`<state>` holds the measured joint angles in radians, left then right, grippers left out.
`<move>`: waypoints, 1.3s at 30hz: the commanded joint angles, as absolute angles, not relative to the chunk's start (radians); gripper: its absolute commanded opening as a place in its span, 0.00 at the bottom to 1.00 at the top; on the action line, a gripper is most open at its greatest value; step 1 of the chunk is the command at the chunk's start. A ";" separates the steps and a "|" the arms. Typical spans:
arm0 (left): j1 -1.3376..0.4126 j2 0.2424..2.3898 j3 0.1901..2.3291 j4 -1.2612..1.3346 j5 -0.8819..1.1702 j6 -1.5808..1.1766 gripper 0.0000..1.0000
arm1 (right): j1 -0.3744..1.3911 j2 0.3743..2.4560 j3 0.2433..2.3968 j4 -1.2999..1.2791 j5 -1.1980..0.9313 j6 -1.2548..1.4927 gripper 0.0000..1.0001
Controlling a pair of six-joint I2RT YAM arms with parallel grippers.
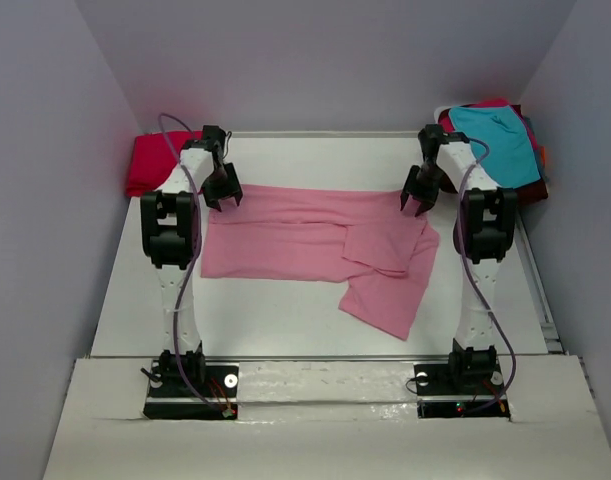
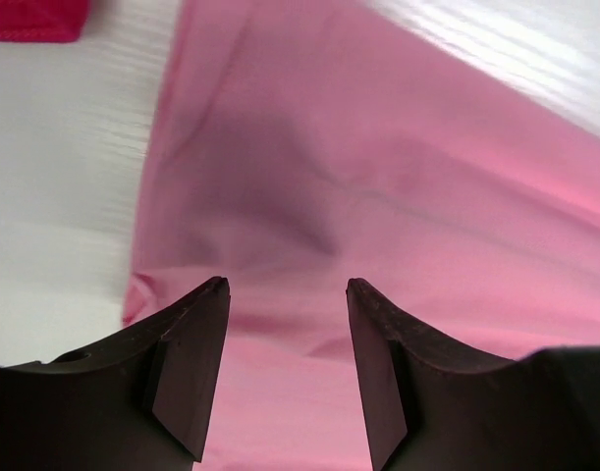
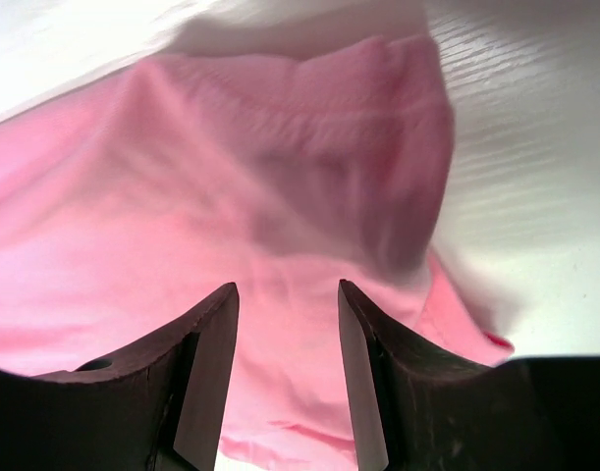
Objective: Fold and stack the t-shirts
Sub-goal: Fold the tshirt
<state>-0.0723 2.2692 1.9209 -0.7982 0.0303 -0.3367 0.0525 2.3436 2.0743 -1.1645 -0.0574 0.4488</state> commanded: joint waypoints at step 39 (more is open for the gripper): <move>-0.101 2.457 2.155 -0.778 -0.043 -0.321 0.64 | 0.089 2.597 2.402 -1.118 -0.055 0.423 0.52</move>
<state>-0.1257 2.4104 2.1132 -0.7826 -0.0406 -0.3233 0.0856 2.5336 2.3550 -1.1454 -0.0570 0.4408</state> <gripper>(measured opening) 0.633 0.521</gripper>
